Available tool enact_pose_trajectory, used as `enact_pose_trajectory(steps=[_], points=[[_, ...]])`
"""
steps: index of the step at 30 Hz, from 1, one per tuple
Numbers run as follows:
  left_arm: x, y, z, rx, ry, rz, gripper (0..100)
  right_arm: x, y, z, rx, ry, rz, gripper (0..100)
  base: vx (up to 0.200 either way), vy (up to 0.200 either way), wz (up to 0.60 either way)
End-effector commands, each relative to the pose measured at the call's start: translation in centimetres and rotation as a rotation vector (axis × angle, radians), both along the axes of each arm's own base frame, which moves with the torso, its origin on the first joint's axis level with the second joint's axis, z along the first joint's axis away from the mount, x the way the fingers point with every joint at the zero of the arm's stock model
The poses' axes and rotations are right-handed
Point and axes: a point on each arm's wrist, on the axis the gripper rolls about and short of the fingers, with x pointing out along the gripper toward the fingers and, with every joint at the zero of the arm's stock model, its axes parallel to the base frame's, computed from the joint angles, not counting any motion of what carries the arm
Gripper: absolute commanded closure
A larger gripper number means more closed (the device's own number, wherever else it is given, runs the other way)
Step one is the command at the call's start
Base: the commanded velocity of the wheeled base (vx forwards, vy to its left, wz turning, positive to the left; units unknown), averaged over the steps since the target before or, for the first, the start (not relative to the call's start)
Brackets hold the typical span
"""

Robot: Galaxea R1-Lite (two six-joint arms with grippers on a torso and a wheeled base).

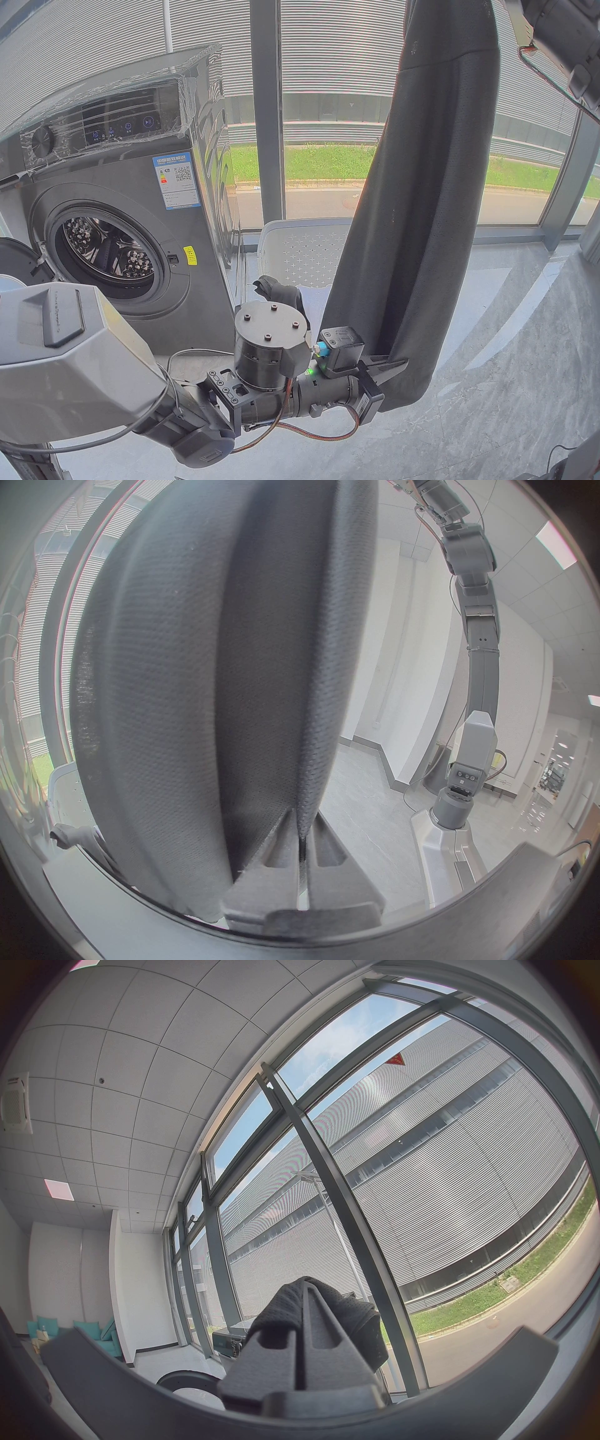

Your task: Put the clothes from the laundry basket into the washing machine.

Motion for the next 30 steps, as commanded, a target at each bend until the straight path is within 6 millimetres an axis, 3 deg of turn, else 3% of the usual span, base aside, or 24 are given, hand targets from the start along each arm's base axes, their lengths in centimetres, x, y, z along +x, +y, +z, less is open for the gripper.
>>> enact_pose_trajectory(steps=[1,7,10,15,17,28,30], points=[[0.1,0.0,0.0,-0.002,0.002,0.004,100,0.0,0.0,0.0,0.000,-0.001,0.002,100,0.000,0.000,0.00],[0.1,0.1,0.6,-0.018,-0.009,0.003,100,0.7,-1.0,-0.1,-0.001,0.000,-0.052,100,0.000,0.000,0.00],[-0.1,0.9,2.9,-0.078,-0.057,0.006,100,3.4,-4.6,-0.6,-0.025,0.003,-0.225,100,0.000,0.000,0.00],[0.1,2.9,6.1,-0.145,-0.119,0.046,100,4.2,-7.3,-2.2,-0.088,0.012,-0.288,100,0.000,0.000,0.00],[0.1,4.6,8.1,-0.187,-0.156,0.082,100,4.4,-8.3,-2.9,-0.108,0.029,-0.323,100,0.000,0.000,0.00],[-0.3,8.4,11.2,-0.252,-0.218,0.165,100,4.5,-9.0,-3.2,-0.113,0.037,-0.356,100,0.000,0.000,0.00],[-0.2,9.6,12.3,-0.274,-0.246,0.196,100,4.5,-9.1,-4.1,-0.132,0.059,-0.356,100,0.000,0.000,0.00]])
